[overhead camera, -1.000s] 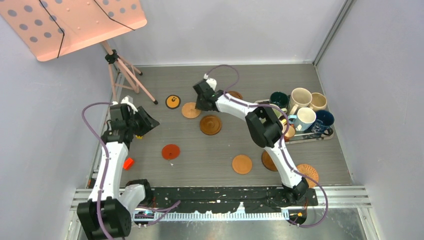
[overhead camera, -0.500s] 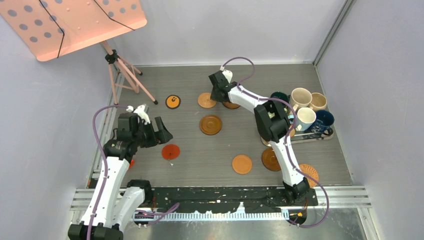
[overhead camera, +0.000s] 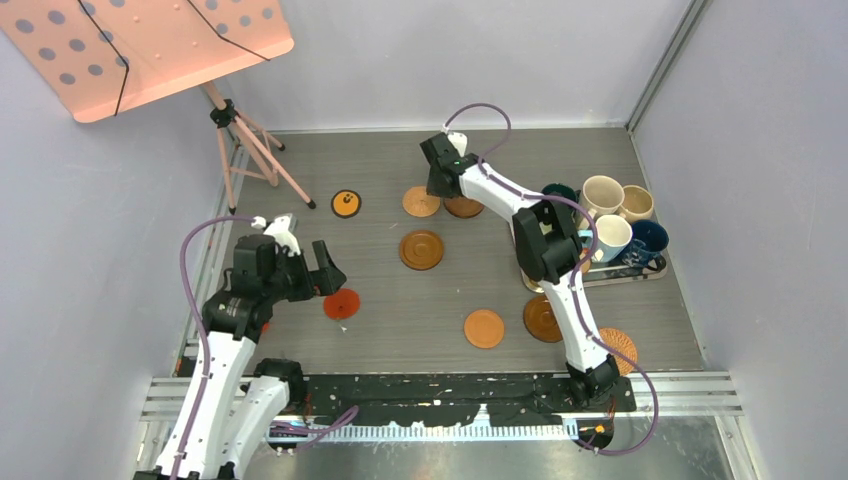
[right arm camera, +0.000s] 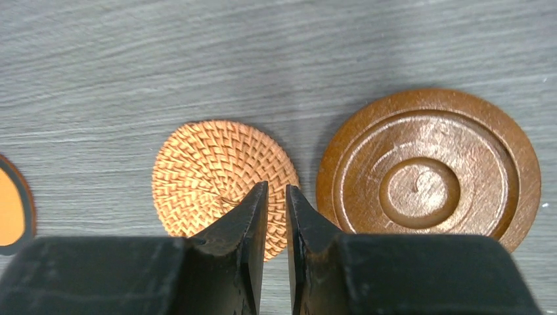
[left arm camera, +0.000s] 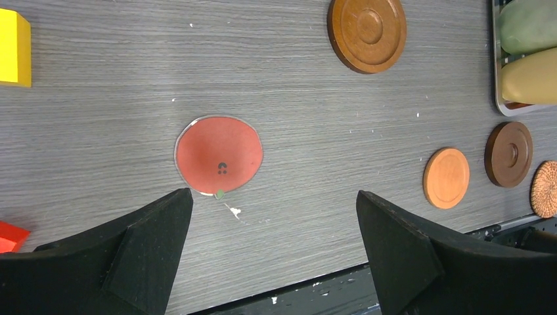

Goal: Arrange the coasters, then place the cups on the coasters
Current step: Move the coaster to the center of the board.

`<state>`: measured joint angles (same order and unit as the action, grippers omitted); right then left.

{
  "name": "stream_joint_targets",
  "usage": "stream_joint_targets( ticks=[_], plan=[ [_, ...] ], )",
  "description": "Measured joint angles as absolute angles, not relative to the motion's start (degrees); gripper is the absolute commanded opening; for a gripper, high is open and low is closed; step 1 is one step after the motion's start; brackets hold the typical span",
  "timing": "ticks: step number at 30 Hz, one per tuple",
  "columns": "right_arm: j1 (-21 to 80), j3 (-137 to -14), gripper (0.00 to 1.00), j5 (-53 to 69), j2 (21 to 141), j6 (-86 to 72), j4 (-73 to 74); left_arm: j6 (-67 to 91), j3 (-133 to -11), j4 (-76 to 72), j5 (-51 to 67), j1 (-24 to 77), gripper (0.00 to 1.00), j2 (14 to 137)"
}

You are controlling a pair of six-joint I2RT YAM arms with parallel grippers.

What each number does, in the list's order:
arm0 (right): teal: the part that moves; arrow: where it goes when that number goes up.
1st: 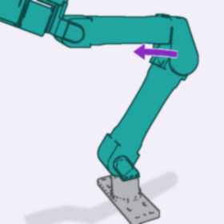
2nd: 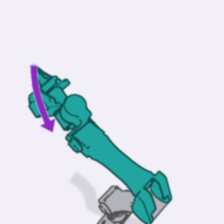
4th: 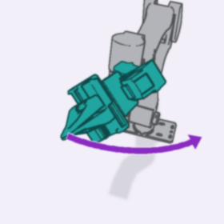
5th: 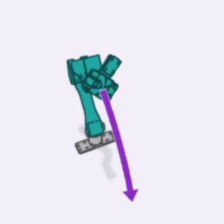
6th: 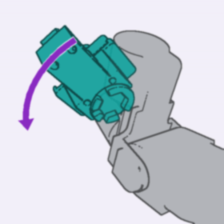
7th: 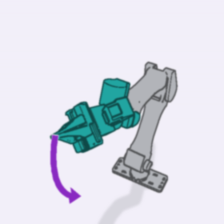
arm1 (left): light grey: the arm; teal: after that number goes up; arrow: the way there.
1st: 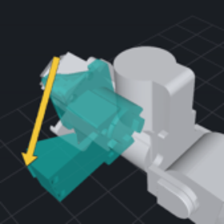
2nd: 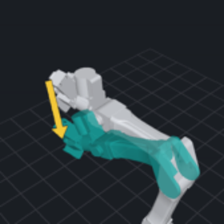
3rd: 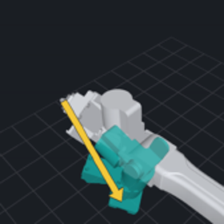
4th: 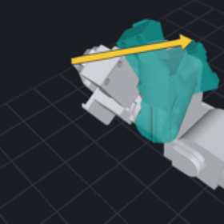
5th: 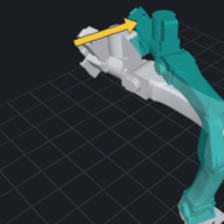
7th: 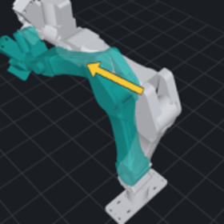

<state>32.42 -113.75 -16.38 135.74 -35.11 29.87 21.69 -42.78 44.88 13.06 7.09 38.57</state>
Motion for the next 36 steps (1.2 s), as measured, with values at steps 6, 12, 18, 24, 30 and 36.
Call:
stream_joint_targets(
  ticks=[6,12,18,24,30,36],
  plan=[
    [32.01,-114.52,0.24,-11.25,135.68,-34.39,25.82,21.58,-42.57,44.91,12.75,7.44,0.99,37.43],
    [32.53,-111.85,0.24,-3.14,134.87,-37.85,15.46,21.58,-42.37,44.93,11.92,7.51,0.99,35.64],
    [35.90,-114.56,0.24,2.96,136.68,-43.77,4.75,21.63,-42.06,45.04,10.46,7.51,0.99,32.51],
    [40.99,-127.09,0.25,6.24,145.64,-47.57,-3.79,21.85,-42.02,45.06,9.45,7.51,0.99,32.05],
    [44.49,-128.38,0.25,6.35,151.24,-51.94,-8.56,21.87,-41.98,45.15,8.25,8.49,0.99,32.12],
    [45.65,-131.70,0.24,4.69,157.07,-55.66,-8.49,21.85,-41.98,45.69,6.44,10.20,0.99,32.12]
  ],
)
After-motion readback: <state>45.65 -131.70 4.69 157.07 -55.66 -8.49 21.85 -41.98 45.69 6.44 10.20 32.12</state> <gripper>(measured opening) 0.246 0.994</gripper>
